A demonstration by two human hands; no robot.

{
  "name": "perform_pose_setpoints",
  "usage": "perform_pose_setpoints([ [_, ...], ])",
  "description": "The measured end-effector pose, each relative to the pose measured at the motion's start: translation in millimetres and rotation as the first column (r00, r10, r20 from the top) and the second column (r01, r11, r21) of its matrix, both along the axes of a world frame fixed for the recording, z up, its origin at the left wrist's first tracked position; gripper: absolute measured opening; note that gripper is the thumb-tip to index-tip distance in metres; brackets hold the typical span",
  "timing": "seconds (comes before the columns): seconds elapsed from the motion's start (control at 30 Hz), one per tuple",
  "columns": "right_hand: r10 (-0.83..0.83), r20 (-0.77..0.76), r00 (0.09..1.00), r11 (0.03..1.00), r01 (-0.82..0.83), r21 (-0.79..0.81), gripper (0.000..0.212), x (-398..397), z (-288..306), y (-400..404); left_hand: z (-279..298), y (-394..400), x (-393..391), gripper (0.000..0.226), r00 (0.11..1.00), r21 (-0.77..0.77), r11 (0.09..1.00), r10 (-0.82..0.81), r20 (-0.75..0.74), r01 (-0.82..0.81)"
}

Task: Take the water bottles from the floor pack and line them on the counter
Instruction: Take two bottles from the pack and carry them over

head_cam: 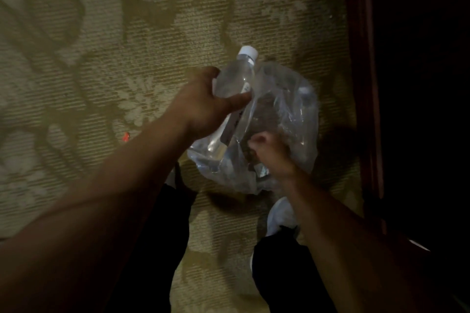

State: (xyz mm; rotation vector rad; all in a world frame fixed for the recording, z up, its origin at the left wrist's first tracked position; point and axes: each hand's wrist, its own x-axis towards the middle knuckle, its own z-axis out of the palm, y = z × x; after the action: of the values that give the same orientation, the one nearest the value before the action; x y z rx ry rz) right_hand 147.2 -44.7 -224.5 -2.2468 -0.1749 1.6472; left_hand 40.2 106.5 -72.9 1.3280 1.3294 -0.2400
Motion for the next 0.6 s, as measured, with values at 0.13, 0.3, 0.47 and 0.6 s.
perform_pose_setpoints([
  [0.13, 0.349, -0.082, 0.934, 0.932, -0.355, -0.074, 0.033, -20, -14, 7, 3, 7, -9, 0.071, 0.961, 0.166, 0.952, -0.233, -0.151, 0.257],
  [0.3, 0.510, -0.170, 0.843, 0.818, -0.537, -0.208, 0.038, -36, -28, 8, -1, 4, -19, 0.074, 0.956, 0.154, 0.952, -0.237, -0.172, 0.264],
  [0.47, 0.576, 0.029, 0.817, 0.789, -0.546, -0.281, 0.043, -59, -39, 4, -5, 2, -22, 0.072, 0.963, 0.135, 0.960, -0.225, -0.149, 0.245],
  [0.6, 0.472, 0.075, 0.879, 0.866, -0.445, -0.230, 0.046, -48, -20, 9, -4, 0, -21, 0.070, 0.984, 0.108, 0.983, -0.136, -0.116, 0.148],
])
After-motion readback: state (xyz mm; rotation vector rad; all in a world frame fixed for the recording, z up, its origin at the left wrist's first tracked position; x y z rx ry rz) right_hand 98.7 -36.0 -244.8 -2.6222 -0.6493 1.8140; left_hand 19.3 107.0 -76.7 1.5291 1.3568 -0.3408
